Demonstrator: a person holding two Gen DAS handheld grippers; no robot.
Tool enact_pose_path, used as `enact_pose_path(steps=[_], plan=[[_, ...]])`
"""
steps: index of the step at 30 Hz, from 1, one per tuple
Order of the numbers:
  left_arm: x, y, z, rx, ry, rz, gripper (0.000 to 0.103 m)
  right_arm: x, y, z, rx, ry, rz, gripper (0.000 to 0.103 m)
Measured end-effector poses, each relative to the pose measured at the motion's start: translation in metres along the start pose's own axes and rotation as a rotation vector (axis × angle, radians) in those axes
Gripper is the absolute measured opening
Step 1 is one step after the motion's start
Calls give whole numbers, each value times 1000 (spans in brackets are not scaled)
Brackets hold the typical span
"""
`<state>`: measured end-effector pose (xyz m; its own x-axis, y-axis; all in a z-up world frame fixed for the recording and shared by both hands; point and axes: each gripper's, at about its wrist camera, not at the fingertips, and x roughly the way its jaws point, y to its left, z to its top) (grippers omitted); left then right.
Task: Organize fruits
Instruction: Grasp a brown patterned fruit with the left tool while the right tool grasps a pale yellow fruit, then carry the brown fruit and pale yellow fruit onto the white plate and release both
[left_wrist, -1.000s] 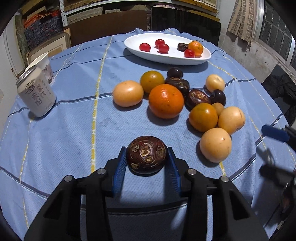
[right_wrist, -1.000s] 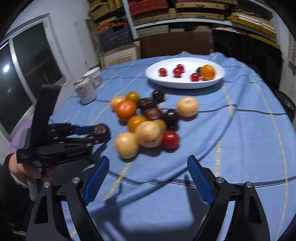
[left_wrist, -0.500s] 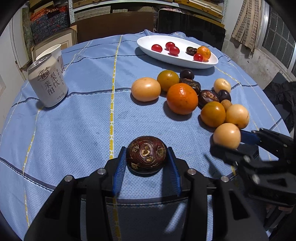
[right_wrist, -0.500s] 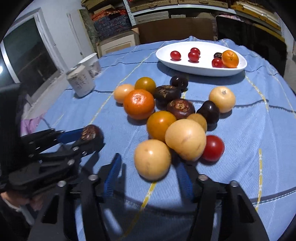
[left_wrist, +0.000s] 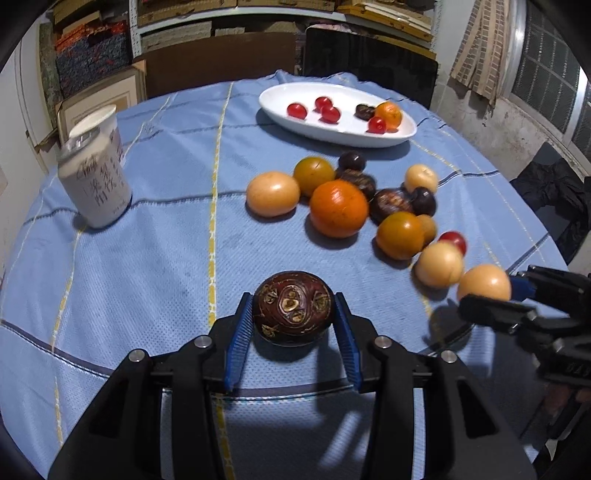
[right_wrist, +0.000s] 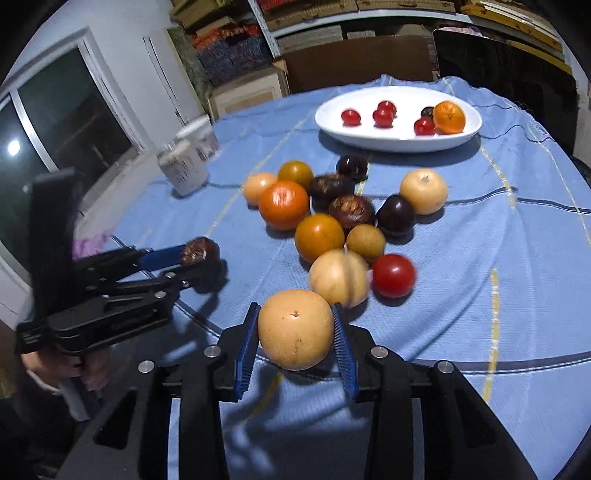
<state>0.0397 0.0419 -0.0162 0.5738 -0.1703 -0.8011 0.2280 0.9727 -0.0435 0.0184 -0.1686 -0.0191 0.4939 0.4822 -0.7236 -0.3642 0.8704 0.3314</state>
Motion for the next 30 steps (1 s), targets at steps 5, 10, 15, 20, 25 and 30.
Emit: enact_pose_path(steps=[5, 10, 15, 20, 25, 30], plan=[[-17, -14, 23, 44, -43, -37, 42, -30, -15, 25, 3, -97, 0, 39], [-16, -33, 65, 93, -81, -46, 42, -42, -34, 67, -21, -174, -60, 39], [5, -38, 112, 87, -94, -52, 42, -33, -54, 106, -16, -213, -85, 39], [43, -37, 155, 62, -60, -54, 42, -1, -74, 141, 30, -202, -63, 39], [71, -37, 184, 62, -56, -39, 42, 29, -87, 159, 61, -173, -68, 39], [103, -33, 198, 37, -33, -5, 42, 57, -95, 166, 62, -132, -102, 39]])
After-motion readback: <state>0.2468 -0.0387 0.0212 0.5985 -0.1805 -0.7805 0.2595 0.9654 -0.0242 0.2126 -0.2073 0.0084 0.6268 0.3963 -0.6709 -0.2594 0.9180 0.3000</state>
